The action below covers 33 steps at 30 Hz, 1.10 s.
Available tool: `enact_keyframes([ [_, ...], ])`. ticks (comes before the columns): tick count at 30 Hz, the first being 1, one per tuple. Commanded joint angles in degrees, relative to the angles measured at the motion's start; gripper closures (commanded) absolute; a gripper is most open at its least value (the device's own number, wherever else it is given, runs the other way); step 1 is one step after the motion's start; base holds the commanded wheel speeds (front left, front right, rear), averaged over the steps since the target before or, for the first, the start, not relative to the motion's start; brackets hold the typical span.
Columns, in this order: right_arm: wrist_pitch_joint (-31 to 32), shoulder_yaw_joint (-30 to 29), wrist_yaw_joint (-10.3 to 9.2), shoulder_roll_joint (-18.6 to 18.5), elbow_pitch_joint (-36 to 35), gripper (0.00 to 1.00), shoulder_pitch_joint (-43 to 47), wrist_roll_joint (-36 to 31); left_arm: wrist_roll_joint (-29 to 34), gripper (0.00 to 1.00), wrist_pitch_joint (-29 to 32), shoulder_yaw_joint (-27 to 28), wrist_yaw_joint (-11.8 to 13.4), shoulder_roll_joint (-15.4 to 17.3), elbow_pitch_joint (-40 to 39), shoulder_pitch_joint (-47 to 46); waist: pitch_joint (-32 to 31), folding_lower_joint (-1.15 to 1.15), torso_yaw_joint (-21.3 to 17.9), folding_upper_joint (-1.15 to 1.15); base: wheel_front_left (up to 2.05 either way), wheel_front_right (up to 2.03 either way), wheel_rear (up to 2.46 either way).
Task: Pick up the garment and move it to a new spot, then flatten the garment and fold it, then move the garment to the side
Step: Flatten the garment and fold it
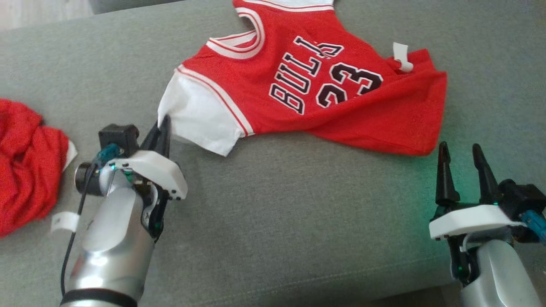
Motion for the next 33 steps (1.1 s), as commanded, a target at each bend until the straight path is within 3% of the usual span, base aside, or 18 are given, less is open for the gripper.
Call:
enact_keyframes([
  [1, -0.1, 0.6, 0.22, -0.3, -0.6, 0.0, -2.0, -0.2, -0.4, 1.0, -0.9, 2.0, 0.4, 1.1, -3.7, -0.3, -0.2, 0.0, 0.9, 0.0, 0.0, 0.0, 0.0],
  [9, 2.9, -1.2, 0.22, -0.3, 6.4, 0.0, -5.1, 0.3, 0.2, 1.0, -1.0, 2.5, 1.0, 0.2, -17.5, 6.0, 0.0, 0.0, 3.2, 0.0, 0.0, 0.0, 0.0],
  [23, 2.3, 1.5, 0.22, -0.3, 13.7, 0.0, -8.3, 2.1, 0.7, 1.0, -1.0, 2.1, 1.4, 0.2, -21.3, 8.3, 0.5, 0.0, 3.5, 0.0, 0.0, 0.0, 0.0],
  [24, 2.2, 1.6, 0.22, -0.3, 14.0, 0.09, -8.5, 2.2, 0.7, 1.0, -1.0, 2.2, 1.4, 0.2, -21.3, 8.3, 0.5, 0.0, 3.4, 0.0, 0.0, 0.0, 0.0],
  [26, 2.0, 1.9, 0.22, -0.3, 14.6, 0.83, -8.8, 2.2, 0.6, 1.0, -1.0, 2.2, 1.5, 0.3, -21.4, 8.3, 0.4, 0.0, 3.3, 0.0, 0.0, 0.0, 0.0],
  [27, 1.9, 2.2, 0.22, -0.3, 14.9, 1.0, -9.0, 2.2, 0.6, 1.0, -1.0, 2.3, 1.6, 0.3, -21.4, 8.4, 0.4, 0.0, 3.2, 0.0, 0.0, 0.0, 0.0],
  [33, 1.6, 2.6, 0.22, -0.3, 15.5, 1.0, -9.1, 1.3, 0.5, 1.0, -1.0, 2.6, 1.9, 0.4, -21.4, 8.7, -0.3, 0.0, 2.8, 0.0, 0.0, 0.0, 0.0],
])
